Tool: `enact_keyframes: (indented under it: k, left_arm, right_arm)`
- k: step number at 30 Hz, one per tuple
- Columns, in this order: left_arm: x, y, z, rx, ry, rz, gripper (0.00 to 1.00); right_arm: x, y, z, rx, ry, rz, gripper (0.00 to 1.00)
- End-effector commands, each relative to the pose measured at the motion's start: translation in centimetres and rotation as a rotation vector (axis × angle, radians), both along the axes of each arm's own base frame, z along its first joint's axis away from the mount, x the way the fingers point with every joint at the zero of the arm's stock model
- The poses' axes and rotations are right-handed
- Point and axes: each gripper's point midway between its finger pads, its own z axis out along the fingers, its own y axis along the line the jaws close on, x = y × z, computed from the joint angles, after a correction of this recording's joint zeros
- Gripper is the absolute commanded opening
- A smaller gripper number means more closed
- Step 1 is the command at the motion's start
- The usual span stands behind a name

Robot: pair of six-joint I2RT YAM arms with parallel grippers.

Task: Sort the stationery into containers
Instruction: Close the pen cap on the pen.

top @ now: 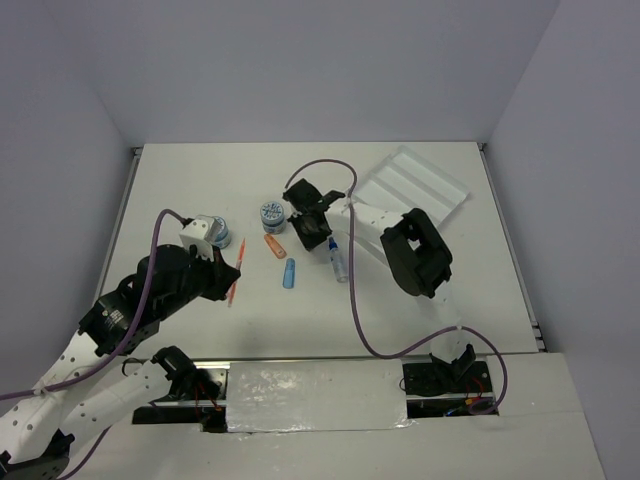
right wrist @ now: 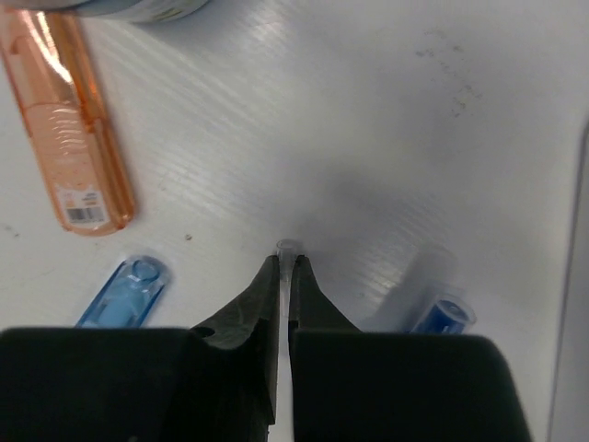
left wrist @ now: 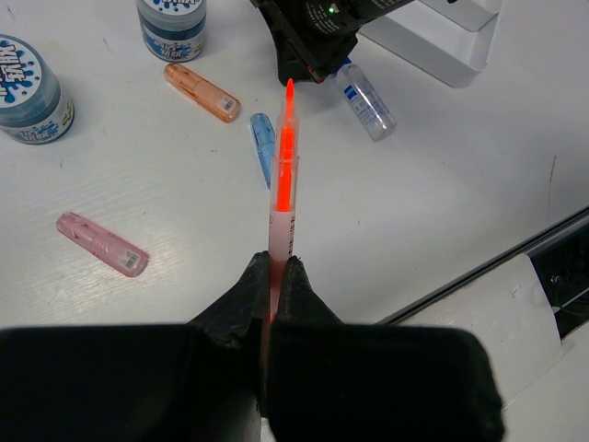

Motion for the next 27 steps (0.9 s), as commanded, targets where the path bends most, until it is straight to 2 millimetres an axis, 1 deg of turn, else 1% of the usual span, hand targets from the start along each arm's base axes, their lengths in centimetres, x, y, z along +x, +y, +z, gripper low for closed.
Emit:
enact_keyframes:
  k: [1,2,3,4,5,7,8,9,10,11,12,13,14,15,16,17,18,19,20,21,22,23,24,25,26,27]
  left_arm:
    - [0.2,-0.5,0.8,-0.011,-0.033,-0.022,0.03]
    - [0.2,-0.5,0.7,-0.01,-0.032,-0.024,0.02]
    - [0.2,-0.6,0.9,-0.015,-0.034,-0.033,0.01]
    - [0.2,-0.7,0.9,-0.018,-0.032,-0.036,0.01]
    - [0.1,-0.8,1.2,-0.024,-0.036,-0.038,0.0]
    - [0.1,-0.8,1.5,-0.036,-0.048,-0.044,0.0]
    - [0.0,-0.8,1.8,-0.045,-0.059,-0.044,0.0]
    - [-0.1,-0.6,2.5,-0.059,-0.081,-0.036,0.0]
    - [-0.1,-0.3,2.9,-0.07,-0.093,-0.021,0.0]
    - [-0.4,0.0,3.7,-0.101,-0.12,-0.016,0.0]
    - [-0.6,-0.1,3.8,-0.13,-0.123,-0.01,0.0]
    - [-0.8,-0.9,4.9,-0.187,-0.156,-0.045,0.0]
    - [-1.3,-1.3,5.7,-0.232,-0.187,-0.08,0.0]
    - [-1.4,-1.8,5.4,-0.245,-0.192,-0.107,0.0]
    - [-1.9,-2.4,5.9,-0.264,-0.2,-0.152,0.0]
    - [-2.0,-2.3,5.8,-0.257,-0.197,-0.155,0.0]
    - [-2.1,-2.2,5.9,-0.257,-0.199,-0.157,0.0]
    - [-2.1,-2.2,5.8,-0.257,-0.196,-0.156,0.0]
    - [-2.4,-2.6,5.7,-0.263,-0.195,-0.183,0.0]
    - [-2.5,-2.7,5.7,-0.266,-0.192,-0.195,0.0]
    - [-2.8,-3.0,5.7,-0.273,-0.192,-0.218,0.0]
    - [-3.1,-3.2,5.7,-0.283,-0.195,-0.239,0.0]
    - [-3.1,-3.2,5.7,-0.285,-0.197,-0.236,0.0]
    - [-3.1,-2.9,5.7,-0.283,-0.201,-0.227,0.0]
    - [-3.0,-2.6,5.5,-0.275,-0.2,-0.208,0.0]
    - [-3.1,-2.5,5.5,-0.275,-0.202,-0.207,0.0]
  right_arm:
    - [-1.4,2.7,2.2,0.149,0.001,0.065,0.01]
    - [-1.3,4.1,3.9,0.238,-0.019,0.088,0.0]
    - [-1.9,4.3,6.5,0.301,-0.052,0.101,0.0]
    - [-2.0,4.8,8.4,0.361,-0.08,0.106,0.0]
    - [-2.2,5.3,12.5,0.476,-0.153,0.097,0.0]
    - [-2.4,5.3,17.2,0.602,-0.249,0.058,0.0]
    - [-1.4,5.1,20.8,0.719,-0.339,-0.045,0.0]
    - [-2.6,3.1,23.5,0.792,-0.391,-0.12,0.0]
    - [-2.8,2.3,25.6,0.885,-0.43,-0.188,0.0]
    - [-3.0,1.2,26.7,1.033,-0.463,-0.3,0.0]
    - [-4.4,0.0,30.5,1.172,-0.511,-0.316,0.0]
    - [-5.1,-0.7,33.8,1.325,-0.562,-0.326,0.0]
    - [-5.9,-1.2,33.7,1.402,-0.522,-0.374,0.0]
    - [-7.0,-1.6,35.6,1.476,-0.533,-0.381,0.0]
    - [-7.6,-1.9,36.3,1.521,-0.533,-0.385,0.0]
    - [-8.4,-2.0,37.2,1.594,-0.527,-0.383,0.0]
    - [-9.7,-1.7,37.9,1.644,-0.518,-0.374,0.0]
    - [-10.7,-1.8,39.5,1.729,-0.526,-0.34,0.0]
    - [-11.5,-1.4,39.8,1.768,-0.501,-0.323,0.0]
    - [-12.5,0.0,39.8,1.79,-0.465,-0.275,0.0]
    - [-13.3,0.4,40.8,1.835,-0.459,-0.236,0.0]
    - [-13.6,1.6,40.9,1.849,-0.432,-0.214,0.0]
    - [-14.2,2.3,41.2,1.862,-0.418,-0.189,0.0]
    - [-15.0,3.6,41.6,1.869,-0.406,-0.152,0.0]
    - [-15.5,4.2,41.8,1.866,-0.401,-0.138,0.0]
    - [-15.4,4.6,41.5,1.849,-0.403,-0.148,0.0]
